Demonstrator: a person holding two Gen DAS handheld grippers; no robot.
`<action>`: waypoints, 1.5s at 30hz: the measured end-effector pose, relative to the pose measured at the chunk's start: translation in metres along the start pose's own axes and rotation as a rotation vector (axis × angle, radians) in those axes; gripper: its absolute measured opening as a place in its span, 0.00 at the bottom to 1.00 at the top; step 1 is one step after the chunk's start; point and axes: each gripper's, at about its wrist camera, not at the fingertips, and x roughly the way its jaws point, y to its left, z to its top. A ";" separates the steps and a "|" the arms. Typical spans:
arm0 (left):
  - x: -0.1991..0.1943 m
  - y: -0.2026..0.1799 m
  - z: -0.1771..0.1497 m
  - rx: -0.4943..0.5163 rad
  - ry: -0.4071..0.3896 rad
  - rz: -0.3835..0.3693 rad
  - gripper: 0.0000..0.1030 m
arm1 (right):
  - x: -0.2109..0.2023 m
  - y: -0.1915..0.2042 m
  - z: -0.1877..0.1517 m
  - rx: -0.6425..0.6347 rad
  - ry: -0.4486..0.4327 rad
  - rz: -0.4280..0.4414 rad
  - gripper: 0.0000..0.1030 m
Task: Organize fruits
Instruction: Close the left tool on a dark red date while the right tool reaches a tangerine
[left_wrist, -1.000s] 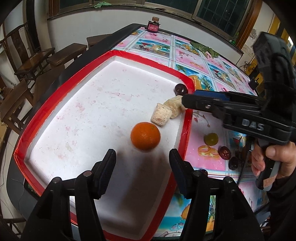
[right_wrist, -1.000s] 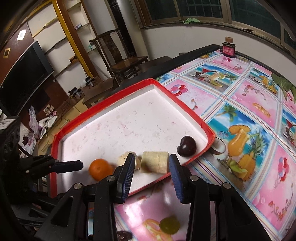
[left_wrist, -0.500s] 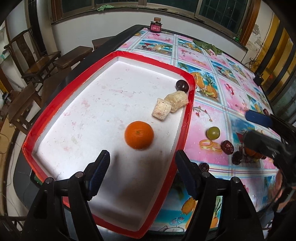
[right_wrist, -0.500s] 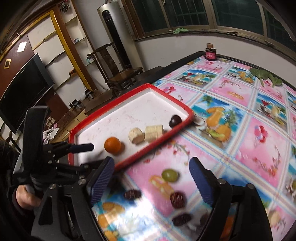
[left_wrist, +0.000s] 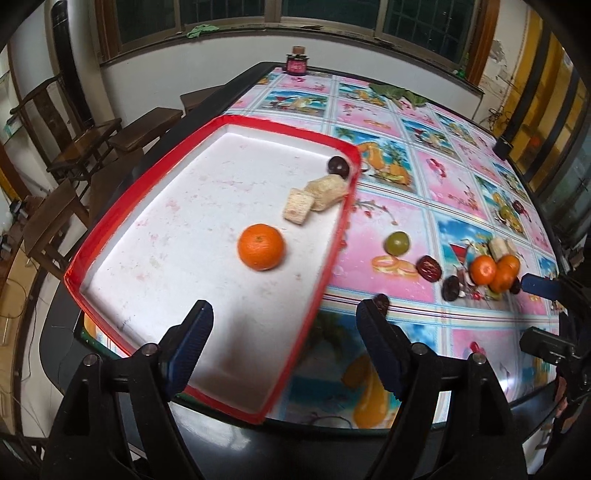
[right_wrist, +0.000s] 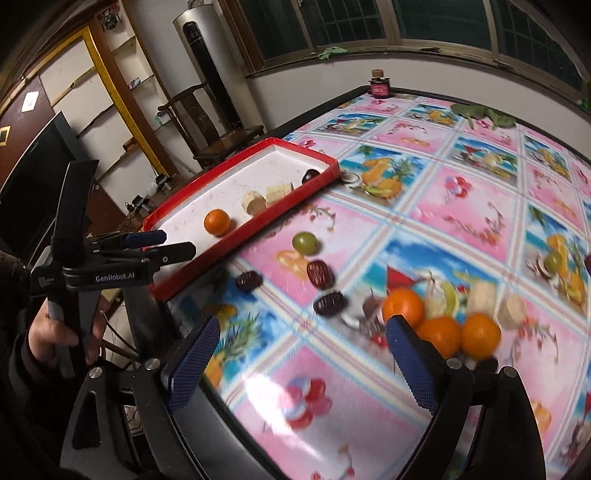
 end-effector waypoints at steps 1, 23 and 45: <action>-0.001 -0.004 0.000 0.009 0.000 -0.005 0.78 | -0.003 -0.001 -0.004 0.006 0.000 -0.001 0.90; 0.011 -0.070 -0.014 0.151 0.051 -0.124 0.78 | -0.008 -0.049 -0.010 0.037 0.008 -0.128 0.69; 0.051 -0.075 -0.006 0.138 0.110 -0.163 0.26 | 0.021 -0.048 -0.005 -0.136 0.026 -0.275 0.58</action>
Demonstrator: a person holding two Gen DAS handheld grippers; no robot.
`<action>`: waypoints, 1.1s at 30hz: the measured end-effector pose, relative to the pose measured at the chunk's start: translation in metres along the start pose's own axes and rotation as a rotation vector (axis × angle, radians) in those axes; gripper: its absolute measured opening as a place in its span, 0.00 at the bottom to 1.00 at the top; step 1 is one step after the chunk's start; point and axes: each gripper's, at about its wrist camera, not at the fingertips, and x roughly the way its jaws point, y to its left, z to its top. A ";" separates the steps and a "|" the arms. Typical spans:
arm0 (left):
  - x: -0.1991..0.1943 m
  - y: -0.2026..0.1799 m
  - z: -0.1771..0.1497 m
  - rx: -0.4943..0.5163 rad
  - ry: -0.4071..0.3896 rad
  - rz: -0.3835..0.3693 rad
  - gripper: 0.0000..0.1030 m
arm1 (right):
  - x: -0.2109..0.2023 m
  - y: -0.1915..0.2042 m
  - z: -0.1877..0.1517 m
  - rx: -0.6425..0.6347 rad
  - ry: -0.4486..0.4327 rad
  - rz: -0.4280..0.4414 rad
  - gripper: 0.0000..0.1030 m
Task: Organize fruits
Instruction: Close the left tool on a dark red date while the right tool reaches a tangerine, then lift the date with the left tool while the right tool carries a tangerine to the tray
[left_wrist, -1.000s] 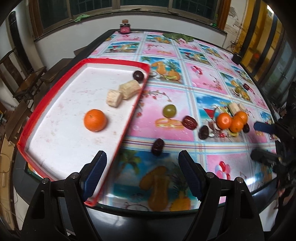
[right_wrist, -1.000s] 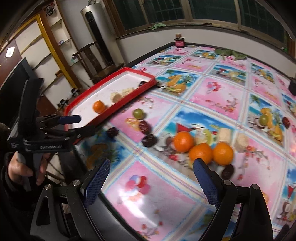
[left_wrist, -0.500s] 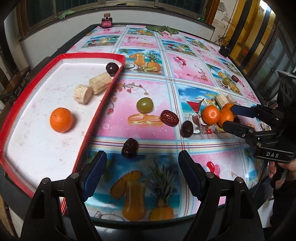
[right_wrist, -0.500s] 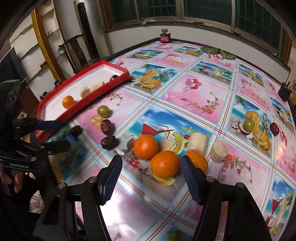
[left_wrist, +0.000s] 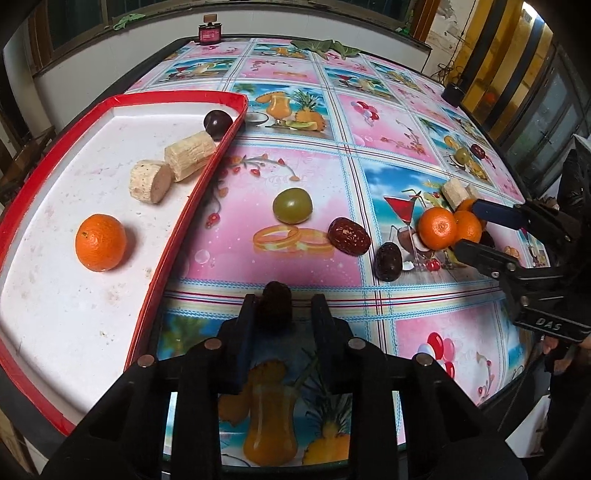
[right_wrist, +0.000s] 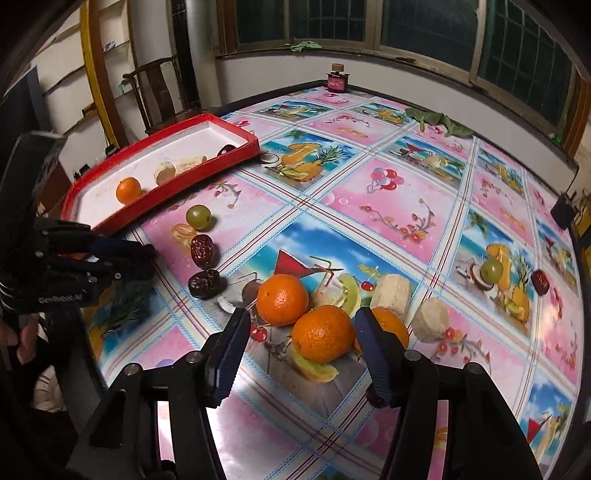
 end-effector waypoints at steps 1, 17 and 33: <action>0.000 0.001 0.000 -0.004 0.001 -0.003 0.26 | 0.001 0.001 0.001 -0.018 -0.001 -0.012 0.58; -0.002 -0.001 -0.003 -0.001 0.011 -0.019 0.26 | -0.007 -0.005 0.005 -0.002 -0.034 0.071 0.16; 0.001 0.004 0.002 -0.010 0.010 -0.017 0.26 | 0.036 -0.006 0.024 -0.052 0.084 0.029 0.41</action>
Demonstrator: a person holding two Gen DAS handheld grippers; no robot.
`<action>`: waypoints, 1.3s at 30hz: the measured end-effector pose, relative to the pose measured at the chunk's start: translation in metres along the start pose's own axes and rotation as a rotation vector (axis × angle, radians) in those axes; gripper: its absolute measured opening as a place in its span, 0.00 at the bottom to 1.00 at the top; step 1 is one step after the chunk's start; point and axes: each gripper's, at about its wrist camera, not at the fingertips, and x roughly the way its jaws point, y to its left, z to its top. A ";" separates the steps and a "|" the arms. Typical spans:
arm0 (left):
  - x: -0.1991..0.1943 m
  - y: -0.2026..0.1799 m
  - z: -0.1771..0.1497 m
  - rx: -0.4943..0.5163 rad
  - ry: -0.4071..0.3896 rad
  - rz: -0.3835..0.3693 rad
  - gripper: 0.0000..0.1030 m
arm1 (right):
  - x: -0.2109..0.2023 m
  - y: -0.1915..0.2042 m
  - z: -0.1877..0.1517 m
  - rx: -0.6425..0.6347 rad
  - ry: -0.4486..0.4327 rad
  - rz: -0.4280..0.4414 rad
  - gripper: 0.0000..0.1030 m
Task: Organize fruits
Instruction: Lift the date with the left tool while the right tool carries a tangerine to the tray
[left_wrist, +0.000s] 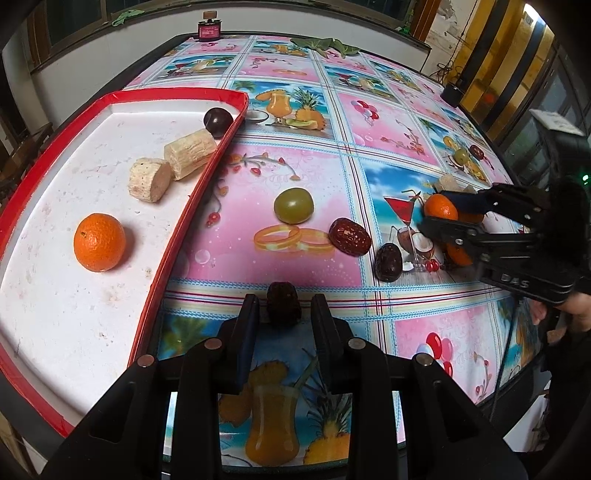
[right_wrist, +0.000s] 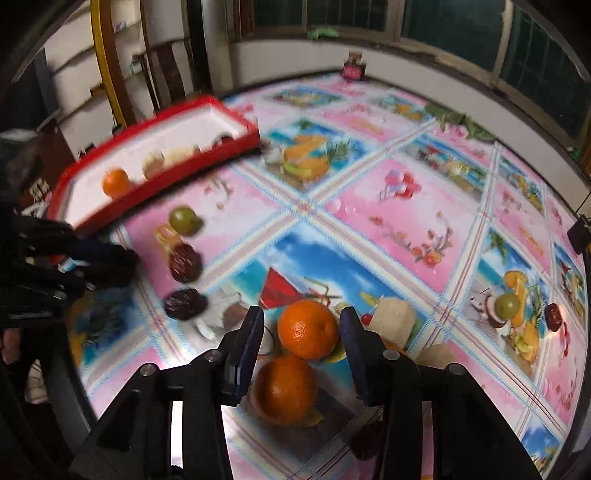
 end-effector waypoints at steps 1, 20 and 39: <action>0.000 0.001 0.000 -0.004 -0.001 -0.001 0.26 | 0.004 0.000 -0.001 0.000 0.006 -0.005 0.36; -0.019 -0.001 0.001 0.007 -0.024 0.006 0.16 | -0.036 0.032 0.019 0.004 -0.131 0.067 0.32; -0.052 0.047 0.007 -0.066 -0.089 0.075 0.16 | -0.041 0.074 0.066 -0.065 -0.186 0.168 0.32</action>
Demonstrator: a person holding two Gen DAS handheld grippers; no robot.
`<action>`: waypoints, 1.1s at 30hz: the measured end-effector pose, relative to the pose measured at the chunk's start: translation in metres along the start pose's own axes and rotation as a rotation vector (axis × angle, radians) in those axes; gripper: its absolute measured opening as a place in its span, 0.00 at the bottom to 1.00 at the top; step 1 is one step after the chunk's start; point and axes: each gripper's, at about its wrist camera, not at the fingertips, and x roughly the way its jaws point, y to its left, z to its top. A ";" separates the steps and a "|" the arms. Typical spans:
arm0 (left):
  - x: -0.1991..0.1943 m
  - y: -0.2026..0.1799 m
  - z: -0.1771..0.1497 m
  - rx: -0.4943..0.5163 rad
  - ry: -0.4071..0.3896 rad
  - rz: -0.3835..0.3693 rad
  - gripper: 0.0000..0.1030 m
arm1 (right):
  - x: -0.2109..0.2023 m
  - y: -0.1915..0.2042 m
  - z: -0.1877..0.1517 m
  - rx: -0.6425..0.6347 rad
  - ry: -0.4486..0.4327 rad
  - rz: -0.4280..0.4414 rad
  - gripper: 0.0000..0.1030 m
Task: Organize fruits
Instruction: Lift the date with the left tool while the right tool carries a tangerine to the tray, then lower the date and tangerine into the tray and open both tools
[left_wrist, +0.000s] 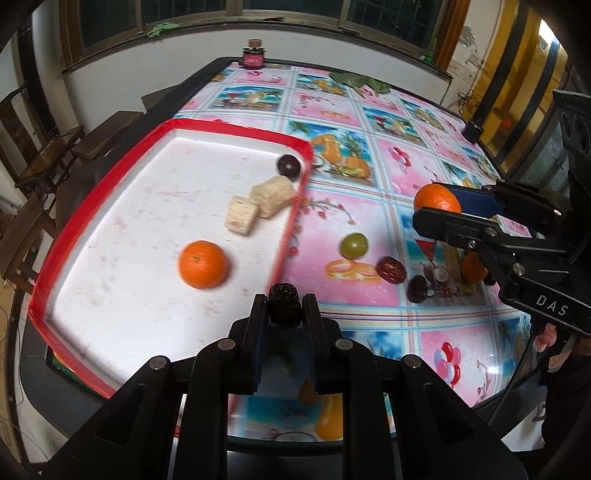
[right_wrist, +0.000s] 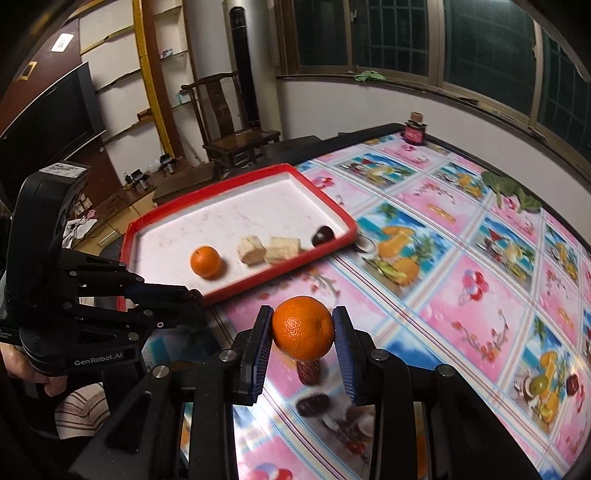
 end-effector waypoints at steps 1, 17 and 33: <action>-0.001 0.005 0.001 -0.010 -0.005 0.004 0.16 | 0.002 0.002 0.002 -0.005 -0.001 0.004 0.32; 0.007 0.061 -0.009 -0.126 0.011 0.022 0.16 | 0.058 0.036 0.046 -0.030 0.041 0.185 0.32; 0.018 0.069 -0.029 -0.148 0.053 -0.005 0.16 | 0.117 0.067 0.041 -0.155 0.142 0.158 0.32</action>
